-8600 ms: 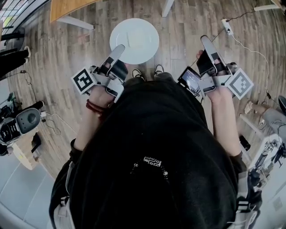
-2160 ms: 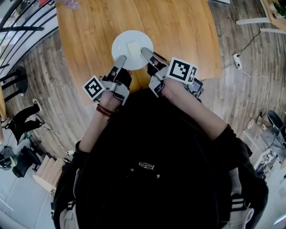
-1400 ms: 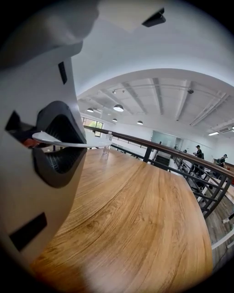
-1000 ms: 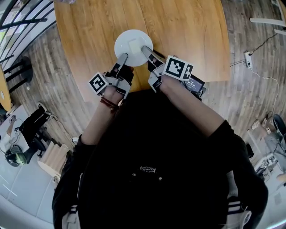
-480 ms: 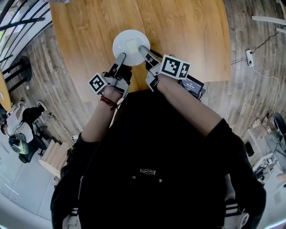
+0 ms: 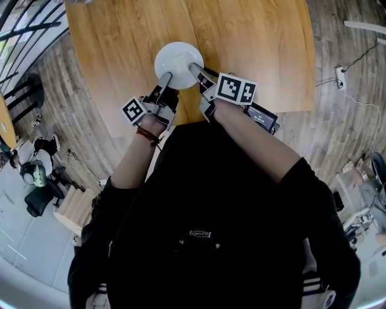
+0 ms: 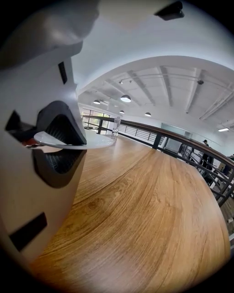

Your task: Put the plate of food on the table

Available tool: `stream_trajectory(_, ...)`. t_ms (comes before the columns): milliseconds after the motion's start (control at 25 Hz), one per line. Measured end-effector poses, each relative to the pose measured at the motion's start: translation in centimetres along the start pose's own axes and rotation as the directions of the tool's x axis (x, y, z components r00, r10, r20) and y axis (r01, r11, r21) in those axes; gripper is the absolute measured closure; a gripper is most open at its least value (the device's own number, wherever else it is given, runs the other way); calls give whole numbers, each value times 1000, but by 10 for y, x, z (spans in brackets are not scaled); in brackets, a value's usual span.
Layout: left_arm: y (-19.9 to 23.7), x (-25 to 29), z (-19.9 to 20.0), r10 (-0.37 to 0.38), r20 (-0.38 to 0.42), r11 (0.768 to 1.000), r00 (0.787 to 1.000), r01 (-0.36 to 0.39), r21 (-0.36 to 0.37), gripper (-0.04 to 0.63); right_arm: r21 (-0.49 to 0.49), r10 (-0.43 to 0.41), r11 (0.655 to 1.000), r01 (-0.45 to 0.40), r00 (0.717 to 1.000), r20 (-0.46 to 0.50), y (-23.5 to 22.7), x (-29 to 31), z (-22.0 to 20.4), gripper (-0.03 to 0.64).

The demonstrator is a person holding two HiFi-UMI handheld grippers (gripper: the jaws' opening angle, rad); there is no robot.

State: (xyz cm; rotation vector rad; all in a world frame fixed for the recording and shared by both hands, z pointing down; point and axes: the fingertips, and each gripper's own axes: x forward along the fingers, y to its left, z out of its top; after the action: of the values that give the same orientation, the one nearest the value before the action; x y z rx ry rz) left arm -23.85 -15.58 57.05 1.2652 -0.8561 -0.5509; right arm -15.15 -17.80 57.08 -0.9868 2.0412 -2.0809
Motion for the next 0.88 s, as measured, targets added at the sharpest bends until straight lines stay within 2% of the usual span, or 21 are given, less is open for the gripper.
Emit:
stream_trajectory(600, 50, 11, -5, 161, -78, 984, 984, -155, 84, 569, -86, -126, 989, 119, 989, -81, -48, 18, -8, 580)
stream_trajectory(880, 65, 0, -2, 266, -89, 958, 960, -253, 134, 555, -135, -172, 978, 159, 981, -90, -52, 22, -14, 577)
